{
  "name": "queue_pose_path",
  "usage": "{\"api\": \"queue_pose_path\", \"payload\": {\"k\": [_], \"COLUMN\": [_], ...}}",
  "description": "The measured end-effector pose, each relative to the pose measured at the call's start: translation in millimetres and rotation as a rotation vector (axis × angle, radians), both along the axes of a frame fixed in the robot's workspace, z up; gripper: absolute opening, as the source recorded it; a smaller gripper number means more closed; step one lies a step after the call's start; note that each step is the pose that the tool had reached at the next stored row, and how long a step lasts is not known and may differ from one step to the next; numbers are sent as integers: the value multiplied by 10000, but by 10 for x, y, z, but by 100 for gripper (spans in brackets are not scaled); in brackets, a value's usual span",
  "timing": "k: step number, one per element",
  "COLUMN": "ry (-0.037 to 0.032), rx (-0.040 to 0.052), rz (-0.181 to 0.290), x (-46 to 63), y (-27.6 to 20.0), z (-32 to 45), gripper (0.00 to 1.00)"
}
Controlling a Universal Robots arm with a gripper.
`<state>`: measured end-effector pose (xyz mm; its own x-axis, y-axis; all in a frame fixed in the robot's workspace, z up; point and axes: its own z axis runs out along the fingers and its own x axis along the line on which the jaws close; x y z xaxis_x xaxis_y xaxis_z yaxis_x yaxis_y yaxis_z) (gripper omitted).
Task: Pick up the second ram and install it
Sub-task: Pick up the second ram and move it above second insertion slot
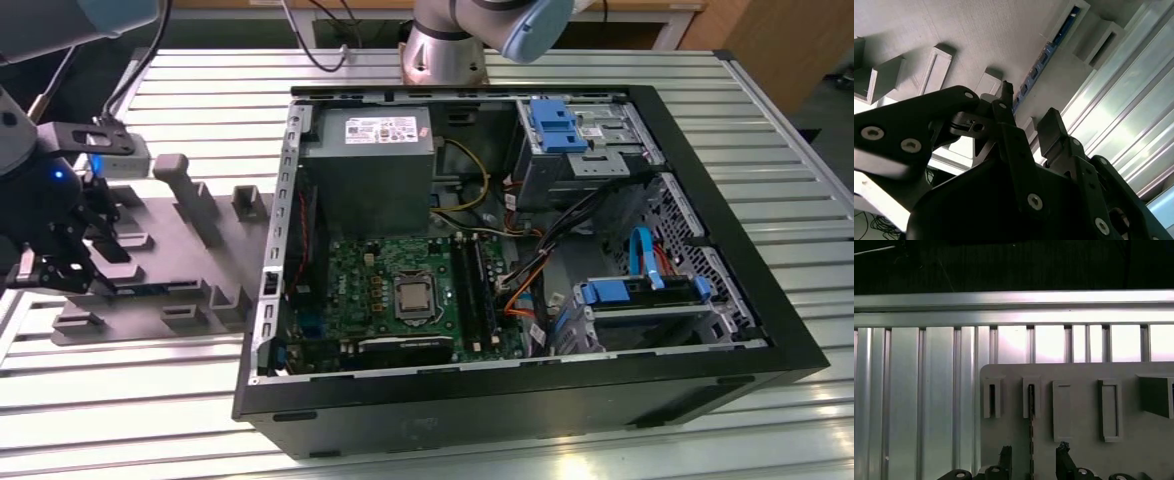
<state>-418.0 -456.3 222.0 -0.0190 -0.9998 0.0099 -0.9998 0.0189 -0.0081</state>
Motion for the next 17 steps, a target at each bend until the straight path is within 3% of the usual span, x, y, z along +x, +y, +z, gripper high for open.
{"api": "queue_pose_path", "payload": {"k": [17], "ry": [3], "rx": [-2], "rz": [1], "x": [0], "y": [-2], "z": [-157], "gripper": [47]}}
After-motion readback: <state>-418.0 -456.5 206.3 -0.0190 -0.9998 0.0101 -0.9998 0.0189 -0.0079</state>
